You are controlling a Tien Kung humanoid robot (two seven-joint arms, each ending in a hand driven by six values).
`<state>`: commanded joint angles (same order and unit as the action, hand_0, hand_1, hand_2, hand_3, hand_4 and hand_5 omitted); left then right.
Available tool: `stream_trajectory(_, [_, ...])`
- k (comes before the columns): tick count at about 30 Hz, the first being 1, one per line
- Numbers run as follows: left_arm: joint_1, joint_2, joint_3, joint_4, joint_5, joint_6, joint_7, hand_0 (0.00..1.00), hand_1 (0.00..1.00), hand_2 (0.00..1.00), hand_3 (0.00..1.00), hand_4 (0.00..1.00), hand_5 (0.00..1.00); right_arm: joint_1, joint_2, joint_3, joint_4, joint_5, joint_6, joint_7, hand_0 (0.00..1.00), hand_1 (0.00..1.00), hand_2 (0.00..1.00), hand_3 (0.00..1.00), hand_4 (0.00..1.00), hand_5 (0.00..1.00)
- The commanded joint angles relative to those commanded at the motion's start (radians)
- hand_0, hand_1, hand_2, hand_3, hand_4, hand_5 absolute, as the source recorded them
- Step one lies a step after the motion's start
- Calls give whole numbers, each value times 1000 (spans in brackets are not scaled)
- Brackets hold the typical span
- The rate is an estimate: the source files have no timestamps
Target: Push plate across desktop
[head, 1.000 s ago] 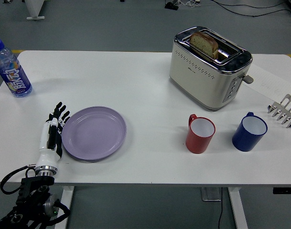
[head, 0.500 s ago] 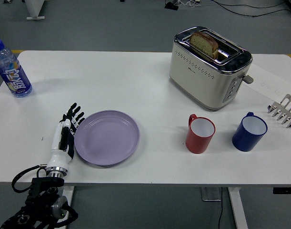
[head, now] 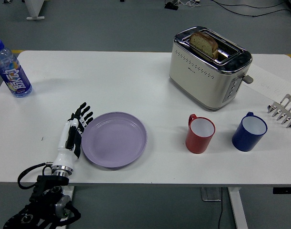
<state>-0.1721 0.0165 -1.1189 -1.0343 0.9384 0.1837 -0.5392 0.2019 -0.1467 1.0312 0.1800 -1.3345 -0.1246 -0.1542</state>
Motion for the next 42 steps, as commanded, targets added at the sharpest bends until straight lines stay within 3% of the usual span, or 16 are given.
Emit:
stream_trajectory(14, [4,0,16,-2,-7,-7,1,835,883,920,916,593,998,-4,0,3,0,-5,3,-4,640,612,666,604,197,93])
stream_trajectory(32, [-22,25,105,-19,-35,-62,22,833,878,912,909,590,998,0,2,0,0,-4,2,-3,641,613,666,603,196,97])
stream_trajectory(42, [-34,20,121,-22,-37,-65,18,832,878,910,908,590,998,1,2,-1,0,-4,2,-3,640,614,665,603,196,94])
